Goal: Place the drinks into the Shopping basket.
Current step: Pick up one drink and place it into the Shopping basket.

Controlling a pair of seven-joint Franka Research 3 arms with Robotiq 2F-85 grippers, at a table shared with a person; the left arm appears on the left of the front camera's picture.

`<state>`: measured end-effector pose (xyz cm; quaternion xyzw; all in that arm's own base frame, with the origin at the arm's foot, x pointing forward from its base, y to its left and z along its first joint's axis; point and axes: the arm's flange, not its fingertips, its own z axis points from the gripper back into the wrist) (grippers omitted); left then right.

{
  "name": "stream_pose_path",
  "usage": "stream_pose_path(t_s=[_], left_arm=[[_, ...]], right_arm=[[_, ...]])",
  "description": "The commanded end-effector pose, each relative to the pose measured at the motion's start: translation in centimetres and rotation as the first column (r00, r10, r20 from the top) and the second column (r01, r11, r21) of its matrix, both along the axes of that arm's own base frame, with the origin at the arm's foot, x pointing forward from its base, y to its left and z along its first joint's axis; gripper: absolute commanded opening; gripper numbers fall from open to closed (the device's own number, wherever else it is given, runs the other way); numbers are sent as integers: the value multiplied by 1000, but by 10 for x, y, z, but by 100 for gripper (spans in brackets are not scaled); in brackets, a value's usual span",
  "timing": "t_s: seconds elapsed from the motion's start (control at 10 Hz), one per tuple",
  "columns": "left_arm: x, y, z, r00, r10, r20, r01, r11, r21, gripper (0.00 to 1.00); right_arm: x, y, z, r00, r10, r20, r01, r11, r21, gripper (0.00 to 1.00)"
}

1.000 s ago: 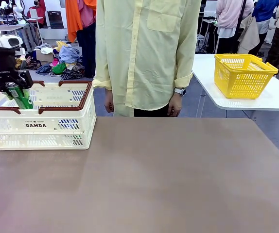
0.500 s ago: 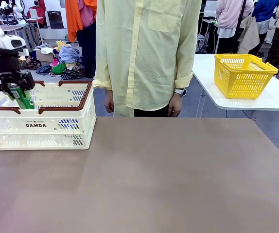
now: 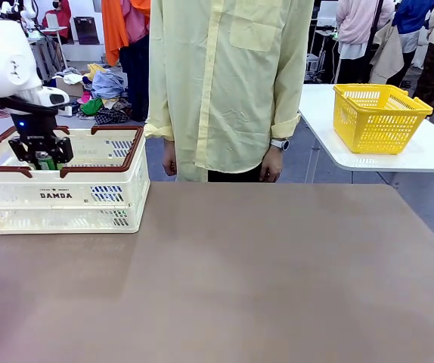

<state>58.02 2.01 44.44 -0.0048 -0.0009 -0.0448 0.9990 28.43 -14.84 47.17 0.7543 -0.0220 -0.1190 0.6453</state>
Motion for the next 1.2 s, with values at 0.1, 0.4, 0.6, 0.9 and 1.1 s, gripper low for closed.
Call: stream_pose_path(t_s=[0.1, 0.4, 0.6, 0.9, 1.1], left_arm=[[25, 4, -10, 999, -2, -51, 4, 1000, 28, 0], [32, 9, -21, 997, 14, -71, -12, 1000, 18, 0], [33, 9, -25, 997, 21, -80, -19, 1000, 19, 25], [33, 9, -26, 997, 14, -80, -13, 1000, 13, 100], [32, 11, -25, 998, 15, -69, -14, 1000, 17, 100]], right_arm=[[0, -1, 5, 1000, 1, -5, -1, 1000, 9, 100], [0, -1, 5, 1000, 1, -5, -1, 1000, 9, 100], [0, -1, 5, 1000, 1, -5, -1, 1000, 9, 100], [0, -1, 5, 1000, 1, -5, -1, 1000, 9, 100], [0, -1, 5, 1000, 1, -5, -1, 1000, 9, 100]])
